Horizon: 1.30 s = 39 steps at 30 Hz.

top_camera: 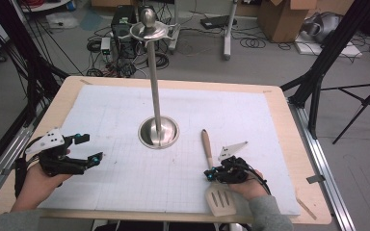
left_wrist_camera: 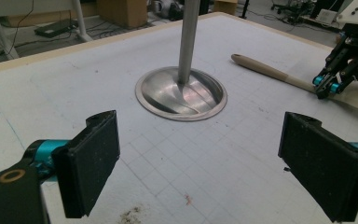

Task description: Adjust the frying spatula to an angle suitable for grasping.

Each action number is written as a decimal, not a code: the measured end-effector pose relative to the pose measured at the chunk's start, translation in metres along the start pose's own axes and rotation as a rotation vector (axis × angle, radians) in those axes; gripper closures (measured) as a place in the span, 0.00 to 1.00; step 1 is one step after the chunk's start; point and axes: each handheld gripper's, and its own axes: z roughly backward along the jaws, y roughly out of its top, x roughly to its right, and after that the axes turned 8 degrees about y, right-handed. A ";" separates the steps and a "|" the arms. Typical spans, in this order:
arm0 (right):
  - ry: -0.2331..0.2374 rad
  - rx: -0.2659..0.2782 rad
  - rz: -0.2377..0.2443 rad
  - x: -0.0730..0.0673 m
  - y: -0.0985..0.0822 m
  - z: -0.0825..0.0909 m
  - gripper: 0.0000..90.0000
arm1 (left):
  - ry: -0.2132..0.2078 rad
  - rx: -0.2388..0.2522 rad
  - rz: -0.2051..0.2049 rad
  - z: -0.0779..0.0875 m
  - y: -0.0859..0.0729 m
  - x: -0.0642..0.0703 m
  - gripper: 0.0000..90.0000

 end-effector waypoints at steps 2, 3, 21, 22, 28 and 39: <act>-0.002 -0.001 -0.002 0.000 -0.001 0.001 1.00 | 0.001 0.000 -0.001 0.000 0.000 0.000 0.14; -0.003 0.001 -0.003 0.000 -0.002 0.002 1.00 | 0.000 0.000 0.000 0.000 0.000 0.000 0.14; 0.009 -0.002 -0.033 0.006 -0.012 0.014 1.00 | -0.001 0.003 0.001 0.000 0.001 0.000 0.14; 0.017 -0.003 -0.044 0.006 -0.011 0.013 1.00 | 0.001 0.003 -0.002 0.001 0.001 0.000 0.14; 0.054 0.137 -0.080 0.012 -0.006 0.026 1.00 | 0.000 0.017 -0.022 0.001 0.002 0.001 0.15; -0.100 0.268 -0.056 0.030 -0.001 0.043 1.00 | 0.010 0.066 -0.010 0.015 0.003 0.001 0.14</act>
